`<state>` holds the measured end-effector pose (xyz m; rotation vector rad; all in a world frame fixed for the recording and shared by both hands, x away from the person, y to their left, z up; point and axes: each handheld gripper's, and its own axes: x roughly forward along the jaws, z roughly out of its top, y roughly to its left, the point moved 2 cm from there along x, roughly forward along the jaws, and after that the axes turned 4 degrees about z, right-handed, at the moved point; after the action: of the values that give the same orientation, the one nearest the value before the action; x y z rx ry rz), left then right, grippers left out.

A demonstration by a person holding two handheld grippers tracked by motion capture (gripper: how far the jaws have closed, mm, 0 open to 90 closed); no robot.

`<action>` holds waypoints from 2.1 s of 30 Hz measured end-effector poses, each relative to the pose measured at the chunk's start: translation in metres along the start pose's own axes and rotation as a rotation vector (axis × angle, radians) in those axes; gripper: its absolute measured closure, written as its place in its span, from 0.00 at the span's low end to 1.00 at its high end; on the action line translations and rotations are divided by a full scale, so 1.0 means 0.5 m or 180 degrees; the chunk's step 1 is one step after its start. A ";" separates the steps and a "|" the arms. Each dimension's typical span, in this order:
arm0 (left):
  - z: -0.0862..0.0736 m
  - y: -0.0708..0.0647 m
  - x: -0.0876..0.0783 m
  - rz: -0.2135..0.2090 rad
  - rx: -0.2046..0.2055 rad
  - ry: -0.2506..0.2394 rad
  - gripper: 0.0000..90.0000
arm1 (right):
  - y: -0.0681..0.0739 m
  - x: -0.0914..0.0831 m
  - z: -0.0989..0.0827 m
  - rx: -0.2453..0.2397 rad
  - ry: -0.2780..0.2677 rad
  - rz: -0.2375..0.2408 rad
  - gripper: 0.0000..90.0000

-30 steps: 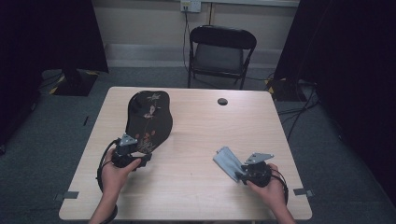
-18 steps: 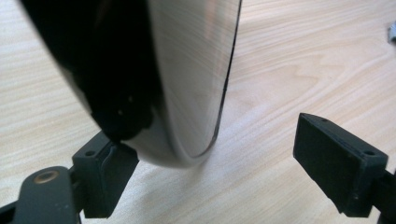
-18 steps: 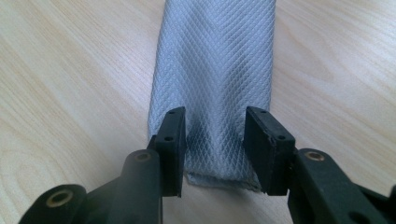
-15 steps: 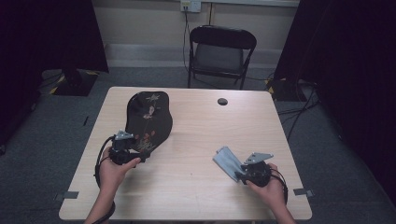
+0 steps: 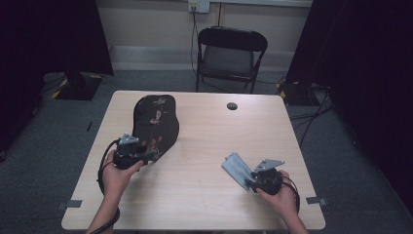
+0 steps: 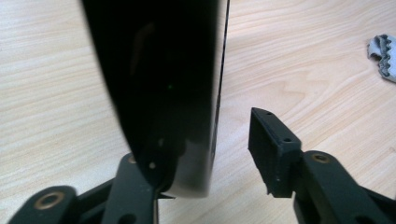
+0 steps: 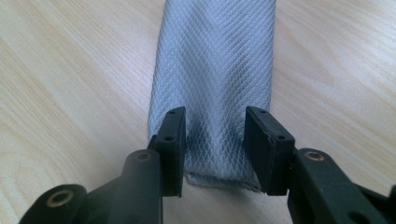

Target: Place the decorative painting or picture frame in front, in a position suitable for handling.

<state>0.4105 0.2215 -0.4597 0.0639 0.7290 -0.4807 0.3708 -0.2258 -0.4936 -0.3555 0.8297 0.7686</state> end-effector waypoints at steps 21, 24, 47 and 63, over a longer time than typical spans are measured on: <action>-0.009 -0.029 -0.007 -0.0199 -0.0041 0.0165 0.88 | 0.000 0.000 -0.002 0.0020 -0.0024 -0.0003 0.66; -0.011 -0.040 -0.007 -0.0229 -0.0008 0.0162 0.88 | 0.001 0.000 -0.003 0.0029 -0.0036 -0.0009 0.66; 0.011 -0.157 0.039 -0.0557 0.0355 0.0189 0.88 | -0.006 -0.013 0.011 0.0238 -0.0001 -0.0022 0.59; 0.020 -0.161 0.054 -0.0536 0.0220 0.0154 0.77 | -0.003 0.014 0.020 0.0453 0.0099 -0.0043 0.56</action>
<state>0.3984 0.1368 -0.4613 0.0795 0.7688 -0.6670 0.3801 -0.2179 -0.4926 -0.2464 0.9050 0.6885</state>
